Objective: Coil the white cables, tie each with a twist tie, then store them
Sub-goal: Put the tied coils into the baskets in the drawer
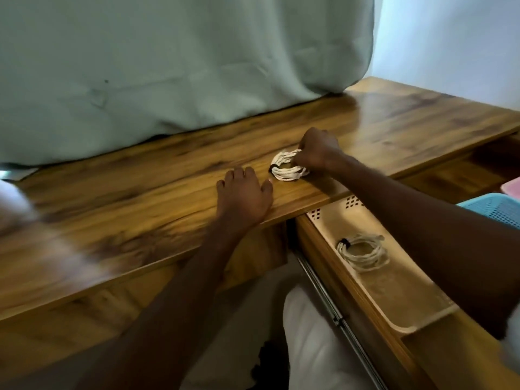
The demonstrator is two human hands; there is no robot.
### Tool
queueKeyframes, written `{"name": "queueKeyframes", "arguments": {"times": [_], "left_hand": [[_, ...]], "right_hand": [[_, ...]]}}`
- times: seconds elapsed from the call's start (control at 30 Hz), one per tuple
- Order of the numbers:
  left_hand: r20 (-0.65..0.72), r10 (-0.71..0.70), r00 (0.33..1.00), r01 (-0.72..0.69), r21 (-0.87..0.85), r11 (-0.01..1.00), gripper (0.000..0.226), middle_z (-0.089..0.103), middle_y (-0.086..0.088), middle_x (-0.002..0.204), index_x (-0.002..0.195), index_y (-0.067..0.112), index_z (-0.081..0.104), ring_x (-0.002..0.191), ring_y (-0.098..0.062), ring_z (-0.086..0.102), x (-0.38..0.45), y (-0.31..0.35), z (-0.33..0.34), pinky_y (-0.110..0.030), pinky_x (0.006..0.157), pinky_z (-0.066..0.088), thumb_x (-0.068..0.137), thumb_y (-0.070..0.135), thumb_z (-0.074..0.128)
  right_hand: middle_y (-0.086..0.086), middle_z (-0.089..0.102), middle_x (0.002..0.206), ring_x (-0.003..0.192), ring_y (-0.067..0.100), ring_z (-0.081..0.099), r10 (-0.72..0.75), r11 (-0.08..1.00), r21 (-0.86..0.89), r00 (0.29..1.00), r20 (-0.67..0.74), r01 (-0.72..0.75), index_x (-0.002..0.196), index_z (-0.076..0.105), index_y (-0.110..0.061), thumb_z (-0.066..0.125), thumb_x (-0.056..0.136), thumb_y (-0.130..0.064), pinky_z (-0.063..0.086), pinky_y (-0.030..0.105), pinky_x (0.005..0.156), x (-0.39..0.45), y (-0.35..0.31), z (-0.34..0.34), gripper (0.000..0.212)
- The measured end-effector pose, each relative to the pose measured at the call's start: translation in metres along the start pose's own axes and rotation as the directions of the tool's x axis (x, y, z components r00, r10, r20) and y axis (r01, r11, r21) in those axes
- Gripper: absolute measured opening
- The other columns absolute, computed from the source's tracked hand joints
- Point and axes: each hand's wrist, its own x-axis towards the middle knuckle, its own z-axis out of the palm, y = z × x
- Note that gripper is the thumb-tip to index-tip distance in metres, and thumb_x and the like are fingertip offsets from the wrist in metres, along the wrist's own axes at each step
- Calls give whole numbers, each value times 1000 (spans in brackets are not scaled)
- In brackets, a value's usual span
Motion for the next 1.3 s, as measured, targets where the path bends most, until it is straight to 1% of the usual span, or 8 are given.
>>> {"name": "queueKeyframes", "arguments": {"times": [0.2,0.4,0.57,0.73,0.83,1.13,1.2,1.3], "left_hand": [[-29,275,961,-273,-258,927,43,63,-13,132,132,11,60,124,-32,57,1,35,1,-44,102,46,101,41,56],[30,639,769,-566,-434,701,48,62,-8,132,136,14,56,121,-27,59,-11,177,6,-44,100,49,97,43,57],[56,783,620,-699,-413,583,43,67,-8,118,125,21,62,111,-30,63,-32,280,17,-44,90,52,95,51,54],[87,798,596,-711,-404,575,52,65,-6,133,132,16,59,123,-27,59,-68,333,36,-44,100,48,100,56,51],[95,802,590,-719,-391,575,52,66,-3,134,132,17,60,122,-24,61,-89,342,41,-44,101,50,100,58,51],[49,791,610,-721,-379,580,55,60,-4,139,139,18,54,128,-23,54,-145,338,30,-44,109,45,102,57,48],[64,774,630,-698,-390,600,66,52,-8,149,144,17,49,140,-28,44,-163,338,23,-47,116,38,100,65,42],[192,761,620,-607,-498,620,101,12,-9,172,161,20,22,160,-33,2,-202,342,3,-53,127,11,87,87,33]], "right_hand": [[10,75,78,73,25,74,240,918,334,970,-42,-213,86,80,-10,83,77,-29,58,33,62,-26,66,-41,21],[11,74,72,59,18,67,383,852,448,906,-178,-272,76,76,-9,83,75,-29,51,31,54,-83,173,-117,21],[6,73,78,75,30,73,627,771,448,663,-410,-453,81,70,-18,74,66,-32,63,47,70,-144,290,-165,21],[14,74,100,89,35,71,744,660,390,487,-457,-642,100,70,-8,68,80,-24,61,43,77,-180,370,-187,26],[15,75,101,83,32,73,779,619,330,500,-378,-713,103,70,-3,71,86,-28,52,30,59,-181,387,-177,30],[11,74,114,89,26,69,669,721,105,648,-365,-685,115,71,-5,73,87,-30,51,27,62,-169,382,-153,37],[5,74,107,80,16,62,549,809,88,696,-463,-581,111,72,-11,69,93,-35,40,21,57,-185,363,-164,30],[-9,70,102,87,6,64,314,949,161,811,-493,-269,112,72,-18,60,102,-46,47,17,67,-241,332,-184,32]]}}
